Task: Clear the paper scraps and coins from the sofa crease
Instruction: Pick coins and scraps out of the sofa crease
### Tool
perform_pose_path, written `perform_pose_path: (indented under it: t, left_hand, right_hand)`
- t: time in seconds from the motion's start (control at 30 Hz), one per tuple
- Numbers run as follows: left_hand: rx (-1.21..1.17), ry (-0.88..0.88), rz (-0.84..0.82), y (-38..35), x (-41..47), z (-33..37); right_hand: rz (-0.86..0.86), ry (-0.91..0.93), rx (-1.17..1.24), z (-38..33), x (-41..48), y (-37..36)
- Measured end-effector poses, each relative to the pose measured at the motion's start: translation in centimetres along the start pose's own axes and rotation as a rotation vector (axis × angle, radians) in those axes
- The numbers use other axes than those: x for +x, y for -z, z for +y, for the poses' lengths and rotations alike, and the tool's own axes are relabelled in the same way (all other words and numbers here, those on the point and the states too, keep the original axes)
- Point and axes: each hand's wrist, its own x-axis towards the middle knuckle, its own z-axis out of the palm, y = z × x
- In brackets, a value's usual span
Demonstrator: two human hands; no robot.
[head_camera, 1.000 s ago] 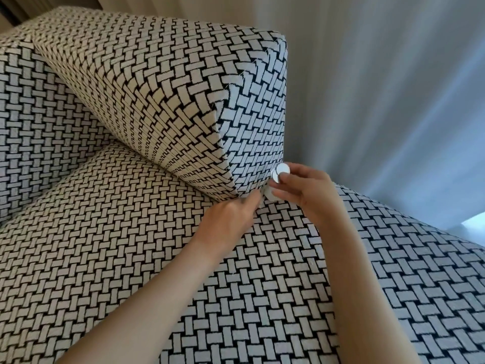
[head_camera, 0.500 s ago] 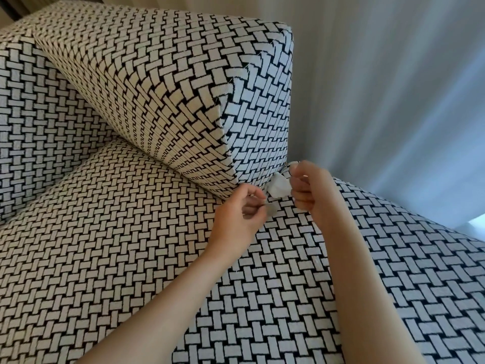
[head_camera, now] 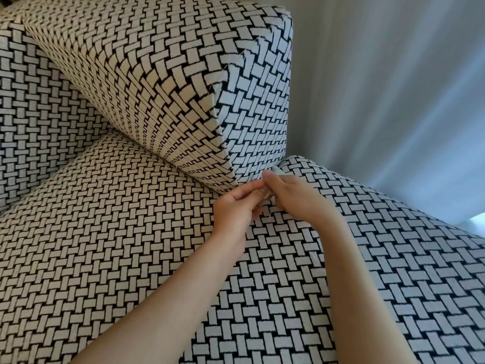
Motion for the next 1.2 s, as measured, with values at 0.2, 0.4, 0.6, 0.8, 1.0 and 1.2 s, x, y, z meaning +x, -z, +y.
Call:
perform_pose_path:
  t: [0.2, 0.4, 0.6, 0.8, 1.0, 1.2]
  left_hand:
    - [0.076, -0.094, 0.009, -0.1, -0.3, 0.3]
    - [0.399, -0.381, 0.036, 0.0, -0.4, 0.5]
    - [0.597, -0.524, -0.057, 0.8, -1.1, 0.1]
    - [0.659, -0.6, -0.033, 2.4, -1.3, 0.2]
    - [0.677, -0.603, 0.043, 4.4, -0.5, 0.0]
    - [0.843, -0.51, 0.156, 6.0, 0.7, -0.2]
  right_hand:
    - [0.004, -0.04, 0.231, -0.5, 0.5, -1.0]
    - [-0.017, -0.175, 0.738, -1.1, 0.9, -2.4]
    - [-0.009, -0.184, 0.91, -1.3, 0.5, -1.8]
    - [0.045, -0.13, 0.841, -1.0, 0.3, -0.8]
    - [0.52, 0.053, 0.125, 0.2, 0.4, 0.6]
    - [0.547, 0.059, -0.202, 0.8, 1.2, -0.2]
